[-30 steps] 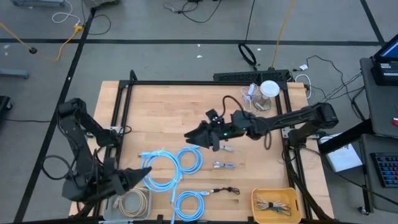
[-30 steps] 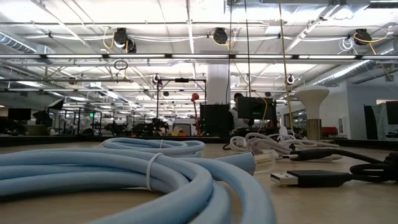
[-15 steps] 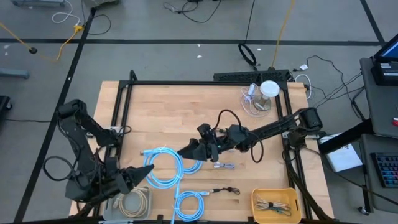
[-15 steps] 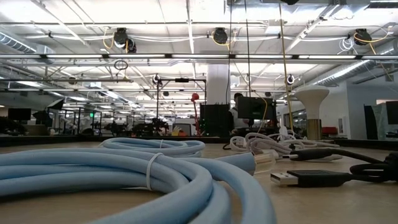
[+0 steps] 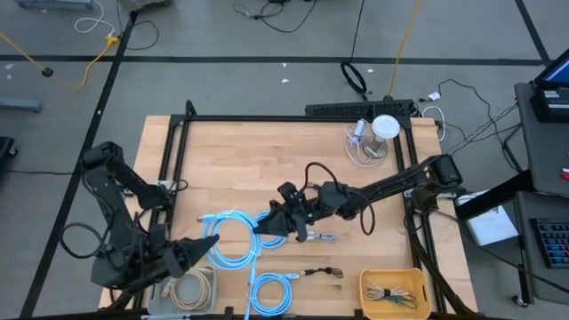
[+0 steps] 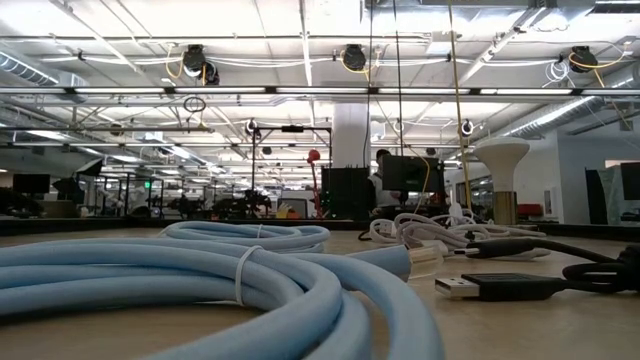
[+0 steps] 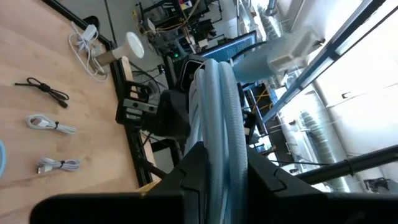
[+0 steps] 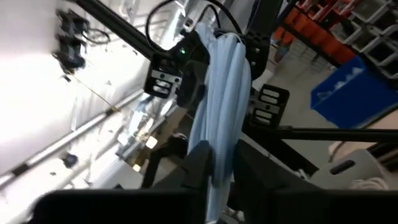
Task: Pick & Place USB Port
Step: Put the top left HDMI cable into the gray bin
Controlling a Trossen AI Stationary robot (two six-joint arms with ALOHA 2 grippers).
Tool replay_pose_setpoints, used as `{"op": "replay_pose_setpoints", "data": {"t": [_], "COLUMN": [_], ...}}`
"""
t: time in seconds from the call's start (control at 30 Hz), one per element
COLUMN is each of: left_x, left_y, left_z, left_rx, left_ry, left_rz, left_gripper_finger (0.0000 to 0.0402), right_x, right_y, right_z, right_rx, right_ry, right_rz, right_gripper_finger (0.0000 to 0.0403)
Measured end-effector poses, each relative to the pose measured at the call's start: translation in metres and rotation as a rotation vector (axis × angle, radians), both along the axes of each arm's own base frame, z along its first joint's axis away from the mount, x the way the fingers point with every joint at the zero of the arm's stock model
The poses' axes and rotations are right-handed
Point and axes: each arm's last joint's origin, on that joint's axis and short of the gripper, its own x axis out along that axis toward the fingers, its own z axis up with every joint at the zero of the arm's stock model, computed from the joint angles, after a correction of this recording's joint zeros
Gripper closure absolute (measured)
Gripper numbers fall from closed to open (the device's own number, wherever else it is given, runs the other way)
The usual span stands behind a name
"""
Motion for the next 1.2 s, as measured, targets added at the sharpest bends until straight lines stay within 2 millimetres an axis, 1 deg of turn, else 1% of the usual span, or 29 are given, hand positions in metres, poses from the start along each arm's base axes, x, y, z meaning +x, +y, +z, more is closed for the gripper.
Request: {"op": "replay_pose_setpoints", "data": {"t": [0.07, 0.2, 0.27, 0.37, 0.43, 0.57, 0.63, 0.7, 0.77, 0.87, 1.0, 1.13, 1.2], "left_x": [0.0, -0.001, -0.003, -0.016, -0.029, -0.065, -0.08, -0.085, -0.093, -0.107, -0.107, -0.11, -0.111], "left_y": [0.0, 0.0, -0.001, -0.002, -0.002, -0.003, -0.004, -0.006, -0.007, 0.001, 0.015, 0.035, 0.045], "left_z": [0.0, 0.0, 0.001, 0.008, 0.014, 0.026, 0.028, 0.027, 0.028, 0.035, 0.043, 0.051, 0.051], "left_rx": [0.002, 0.024, 0.069, 0.133, 0.147, 0.117, 0.111, 0.133, 0.155, 0.182, 0.252, 0.342, 0.396], "left_ry": [0.001, 0.009, 0.024, 0.03, 0.032, 0.033, 0.045, 0.053, 0.059, 0.065, 0.09, 0.121, 0.139], "left_rz": [-0.002, -0.018, -0.046, -0.148, -0.185, -0.248, -0.263, -0.283, -0.313, -0.358, -0.348, -0.345, -0.344], "left_gripper_finger": [0.0344, 0.0344, 0.0344, 0.0344, 0.0324, 0.025, 0.0231, 0.0226, 0.023, 0.0249, 0.0284, 0.0317, 0.0333], "right_x": [0.001, 0.003, 0.003, 0.004, 0.004, 0.004, 0.002, 0.0, -0.002, -0.002, -0.002, 0.0, 0.001], "right_y": [0.002, 0.003, 0.003, 0.0, -0.002, -0.004, -0.003, -0.004, -0.006, -0.007, -0.011, -0.015, -0.018], "right_z": [0.004, 0.006, 0.005, 0.006, 0.007, 0.002, 0.001, 0.002, 0.003, -0.002, -0.011, -0.008, -0.004], "right_rx": [-0.03, -0.054, -0.059, -0.045, -0.038, -0.027, -0.035, -0.036, -0.027, -0.024, -0.041, -0.079, -0.108], "right_ry": [0.005, 0.026, 0.043, 0.048, 0.054, 0.108, 0.145, 0.167, 0.21, 0.314, 0.449, 0.46, 0.446], "right_rz": [0.006, 0.014, 0.024, 0.086, 0.123, 0.219, 0.248, 0.265, 0.296, 0.346, 0.386, 0.361, 0.345], "right_gripper_finger": [0.0377, 0.0377, 0.0377, 0.0377, 0.0377, 0.0377, 0.0377, 0.0377, 0.0377, 0.0377, 0.0377, 0.0377, 0.0377]}}
